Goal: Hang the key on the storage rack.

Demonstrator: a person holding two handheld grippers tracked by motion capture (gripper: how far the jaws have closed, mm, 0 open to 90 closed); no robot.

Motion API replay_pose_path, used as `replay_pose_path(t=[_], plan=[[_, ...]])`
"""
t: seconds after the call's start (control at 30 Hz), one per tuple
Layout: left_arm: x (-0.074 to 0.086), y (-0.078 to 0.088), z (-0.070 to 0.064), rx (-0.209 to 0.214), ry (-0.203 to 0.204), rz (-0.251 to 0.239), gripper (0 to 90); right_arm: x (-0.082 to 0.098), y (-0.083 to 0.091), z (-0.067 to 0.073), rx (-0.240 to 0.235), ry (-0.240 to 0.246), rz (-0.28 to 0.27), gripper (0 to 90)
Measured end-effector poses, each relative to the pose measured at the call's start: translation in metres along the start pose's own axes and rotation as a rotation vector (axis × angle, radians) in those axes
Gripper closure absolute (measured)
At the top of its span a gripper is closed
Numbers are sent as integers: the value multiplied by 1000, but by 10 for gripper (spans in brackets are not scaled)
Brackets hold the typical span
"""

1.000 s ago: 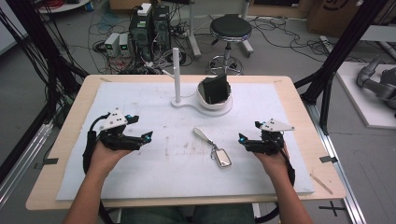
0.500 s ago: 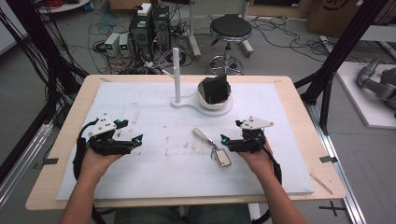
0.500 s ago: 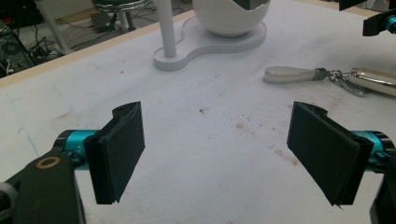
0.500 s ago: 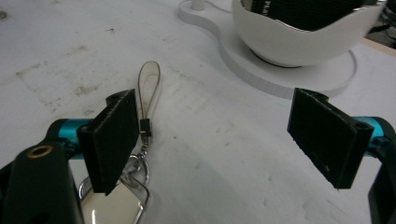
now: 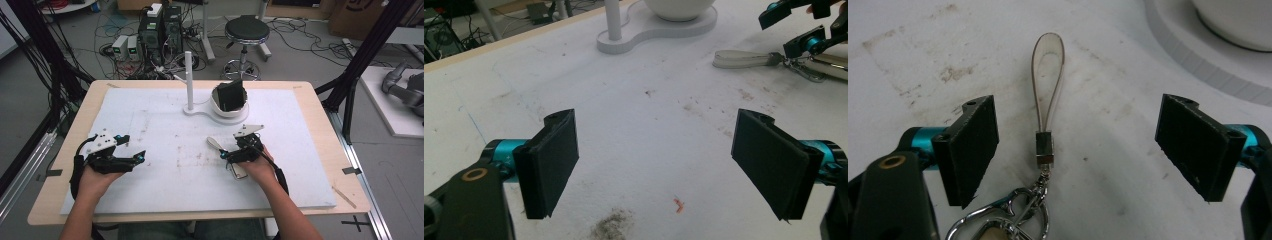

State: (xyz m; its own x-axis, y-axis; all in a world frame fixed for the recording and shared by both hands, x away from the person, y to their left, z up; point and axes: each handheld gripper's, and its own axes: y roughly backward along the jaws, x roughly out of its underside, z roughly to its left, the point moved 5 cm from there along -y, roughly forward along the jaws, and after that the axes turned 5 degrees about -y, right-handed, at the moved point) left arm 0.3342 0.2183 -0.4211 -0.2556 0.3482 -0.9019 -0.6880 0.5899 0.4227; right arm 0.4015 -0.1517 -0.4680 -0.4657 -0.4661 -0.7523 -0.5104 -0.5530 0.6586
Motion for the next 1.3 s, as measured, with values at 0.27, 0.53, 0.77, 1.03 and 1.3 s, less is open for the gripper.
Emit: replay_pose_path(t=[0.27,0.53,0.77,1.03,1.3], plan=[[1,-1,0,4,5,3,189,10,-9,4,-40,19,124,459],[0,-1,0,6,5,-2,189,10,-4,10,-59,51,143,819],[0,0,0,0,12,-2,189,7,-1,5,-65,12,119,829],[1,0,1,-4,14,-3,189,-20,22,3,-55,-12,-39,830],[2,2,5,-20,32,-2,189,-57,37,-2,-33,-21,-155,830]])
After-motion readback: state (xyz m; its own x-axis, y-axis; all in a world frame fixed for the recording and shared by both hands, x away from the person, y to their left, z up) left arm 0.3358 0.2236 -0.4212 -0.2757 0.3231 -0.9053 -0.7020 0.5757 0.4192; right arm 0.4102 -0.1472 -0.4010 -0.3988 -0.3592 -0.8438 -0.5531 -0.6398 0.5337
